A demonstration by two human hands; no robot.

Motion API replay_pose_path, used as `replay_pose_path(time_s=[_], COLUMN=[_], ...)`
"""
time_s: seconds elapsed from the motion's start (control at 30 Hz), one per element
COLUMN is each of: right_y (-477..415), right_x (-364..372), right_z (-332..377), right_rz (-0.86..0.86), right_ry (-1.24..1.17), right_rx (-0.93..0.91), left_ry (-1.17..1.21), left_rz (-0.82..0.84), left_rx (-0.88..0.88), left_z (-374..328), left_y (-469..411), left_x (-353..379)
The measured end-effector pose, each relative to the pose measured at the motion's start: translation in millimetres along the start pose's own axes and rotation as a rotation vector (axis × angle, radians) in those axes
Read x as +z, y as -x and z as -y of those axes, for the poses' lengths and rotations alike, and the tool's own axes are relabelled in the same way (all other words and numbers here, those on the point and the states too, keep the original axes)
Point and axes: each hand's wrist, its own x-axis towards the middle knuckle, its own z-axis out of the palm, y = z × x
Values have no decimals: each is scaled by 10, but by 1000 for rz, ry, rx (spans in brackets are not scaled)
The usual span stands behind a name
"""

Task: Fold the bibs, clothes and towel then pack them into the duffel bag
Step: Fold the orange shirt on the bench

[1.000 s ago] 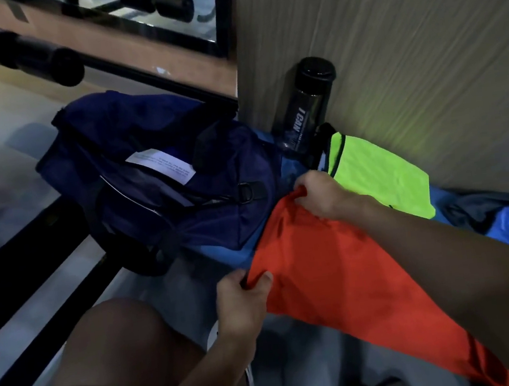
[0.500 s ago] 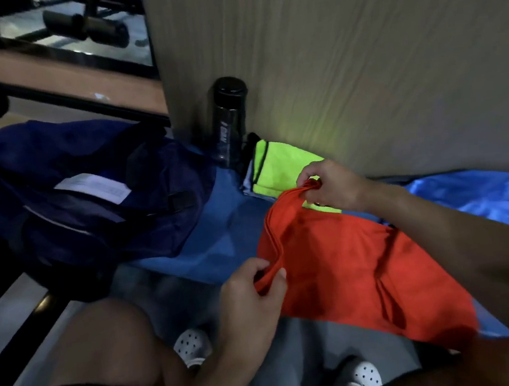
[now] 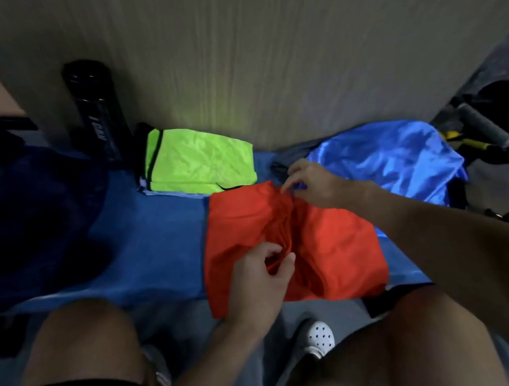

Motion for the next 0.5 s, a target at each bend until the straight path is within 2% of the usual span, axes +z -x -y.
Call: replay_pose_path(time_s=[0.1, 0.17, 0.2, 0.27, 0.33, 0.4, 0.5], right_y=[87, 153, 193, 275, 358, 442, 627], right_x=[89, 118, 125, 160, 213, 247, 255], right_z=[29, 48, 54, 45, 33, 33, 75], right_rz=[0, 18, 25, 37, 34, 2, -110], right_ry=[40, 82, 117, 193, 218, 180, 48], right_rx=[164, 171, 154, 127, 134, 150, 211], left_ry=[42, 19, -53, -380, -672, -793, -791], left_rz=[46, 20, -1, 11, 163, 292, 330], left_rx=[10, 84, 145, 223, 216, 199, 200], left_z=[9, 20, 68, 148, 206, 233, 188], left_y=[-53, -96, -127, -174, -178, -197, -241], left_x=[67, 95, 116, 127, 106, 93, 79])
